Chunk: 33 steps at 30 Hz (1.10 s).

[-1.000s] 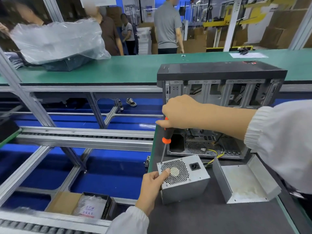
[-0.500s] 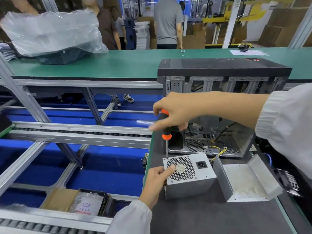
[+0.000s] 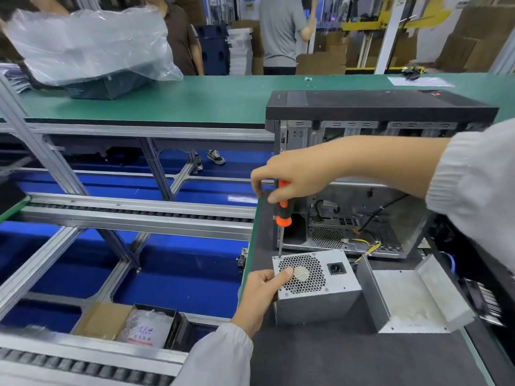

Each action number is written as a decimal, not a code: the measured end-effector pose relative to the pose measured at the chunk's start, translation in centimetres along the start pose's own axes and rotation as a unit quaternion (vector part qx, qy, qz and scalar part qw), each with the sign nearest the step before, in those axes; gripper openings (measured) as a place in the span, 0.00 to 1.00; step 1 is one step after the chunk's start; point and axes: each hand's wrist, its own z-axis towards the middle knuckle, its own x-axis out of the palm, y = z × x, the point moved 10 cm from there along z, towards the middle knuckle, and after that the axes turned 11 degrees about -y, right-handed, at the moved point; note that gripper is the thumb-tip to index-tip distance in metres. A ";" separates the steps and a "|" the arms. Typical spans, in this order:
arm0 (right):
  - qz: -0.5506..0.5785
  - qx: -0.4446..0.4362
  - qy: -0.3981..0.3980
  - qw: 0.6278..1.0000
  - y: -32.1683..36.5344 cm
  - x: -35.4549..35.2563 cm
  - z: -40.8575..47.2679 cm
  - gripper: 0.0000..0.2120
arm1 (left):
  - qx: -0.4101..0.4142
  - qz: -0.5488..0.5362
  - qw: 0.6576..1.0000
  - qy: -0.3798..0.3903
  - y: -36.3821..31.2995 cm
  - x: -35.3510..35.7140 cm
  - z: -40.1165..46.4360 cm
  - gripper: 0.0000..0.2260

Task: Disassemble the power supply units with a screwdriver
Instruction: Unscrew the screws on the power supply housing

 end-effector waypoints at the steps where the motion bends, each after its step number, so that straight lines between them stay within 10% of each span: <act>1: 0.026 0.007 0.011 1.000 -0.4 0.0 -0.4 0.14 | 0.004 0.005 1.000 0.000 -0.1 0.0 0.0 0.23; 9: 0.112 0.144 -0.066 0.981 -4.0 0.2 -0.7 0.26 | 0.207 0.303 0.925 -0.093 -4.9 -2.0 0.4 0.30; 15: -0.134 0.151 -0.151 0.968 -4.1 -1.7 0.0 0.31 | 0.253 0.212 0.943 -0.038 -7.7 -2.2 0.7 0.10; 28: -0.002 0.035 0.027 0.999 -1.9 -0.4 0.4 0.04 | 0.248 0.274 0.927 -0.060 -8.5 -1.5 2.1 0.05; 33: 0.142 0.091 0.053 0.984 -1.9 -0.2 0.2 0.16 | 0.257 0.266 0.926 -0.077 -8.6 -1.4 1.9 0.04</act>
